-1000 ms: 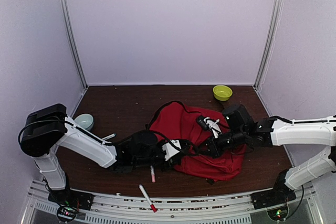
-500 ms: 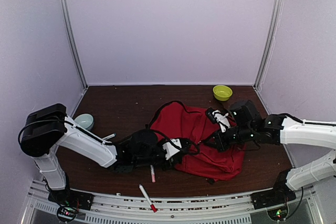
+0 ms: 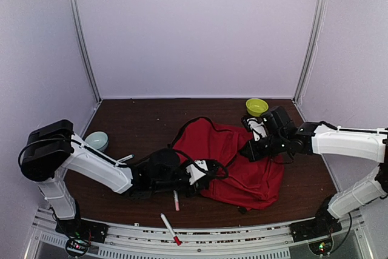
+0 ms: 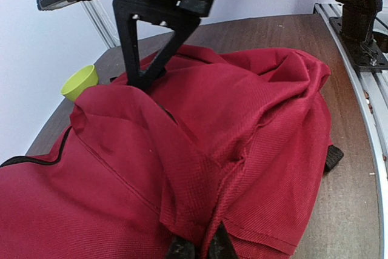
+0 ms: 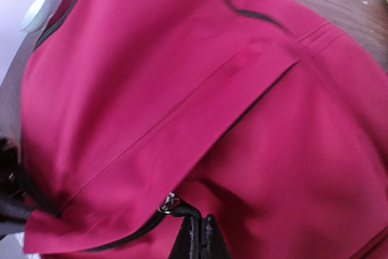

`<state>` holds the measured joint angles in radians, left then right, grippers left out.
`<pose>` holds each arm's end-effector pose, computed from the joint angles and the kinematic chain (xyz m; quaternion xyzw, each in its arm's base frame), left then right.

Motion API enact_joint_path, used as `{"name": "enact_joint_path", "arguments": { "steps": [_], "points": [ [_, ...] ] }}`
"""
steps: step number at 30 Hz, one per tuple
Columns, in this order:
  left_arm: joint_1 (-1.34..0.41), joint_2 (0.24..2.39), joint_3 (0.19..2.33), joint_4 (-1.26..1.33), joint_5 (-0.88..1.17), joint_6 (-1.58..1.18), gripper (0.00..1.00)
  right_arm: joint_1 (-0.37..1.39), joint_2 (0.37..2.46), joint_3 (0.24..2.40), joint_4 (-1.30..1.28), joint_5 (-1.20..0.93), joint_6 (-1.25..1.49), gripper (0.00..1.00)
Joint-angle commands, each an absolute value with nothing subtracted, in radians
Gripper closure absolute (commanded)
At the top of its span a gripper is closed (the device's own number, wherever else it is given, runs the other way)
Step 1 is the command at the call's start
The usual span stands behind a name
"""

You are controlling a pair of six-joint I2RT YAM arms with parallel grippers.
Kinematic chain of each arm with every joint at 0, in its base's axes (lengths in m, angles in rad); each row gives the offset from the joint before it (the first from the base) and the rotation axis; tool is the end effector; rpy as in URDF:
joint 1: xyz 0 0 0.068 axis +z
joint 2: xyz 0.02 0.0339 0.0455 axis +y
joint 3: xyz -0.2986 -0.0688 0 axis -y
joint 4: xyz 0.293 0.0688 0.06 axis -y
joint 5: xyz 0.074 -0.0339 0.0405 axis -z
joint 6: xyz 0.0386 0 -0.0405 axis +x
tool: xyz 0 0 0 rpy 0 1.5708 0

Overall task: Pack the student bag
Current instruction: Unzip the lower front pocket of the student bag.

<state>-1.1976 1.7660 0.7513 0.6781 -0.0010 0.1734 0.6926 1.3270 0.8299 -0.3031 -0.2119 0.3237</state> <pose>0.1422 -0.3630 0.1521 0.5161 0.6315 -0.2832 0.5046 0.2349 0.2054 0.2361 -0.2081 0.8986 0.2675 0.2788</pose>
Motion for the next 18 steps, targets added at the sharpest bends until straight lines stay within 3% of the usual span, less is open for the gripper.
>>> {"name": "enact_joint_path", "arguments": {
  "steps": [1, 9, 18],
  "points": [
    [-1.206, 1.726, 0.719, 0.675, 0.074, 0.172, 1.0, 0.629, 1.356, 0.889, -0.266, -0.066, 0.34, 1.0],
    [-1.225, 1.728, 0.721, 0.653, 0.091, 0.153, 1.0, 0.606, 1.454, 1.043, -0.316, -0.077, 0.301, 1.0],
    [-1.239, 1.721, 0.72, 0.659, 0.112, 0.107, 1.0, 0.606, 1.408, 0.985, -0.329, -0.086, 0.308, 1.0]
  ]
}}
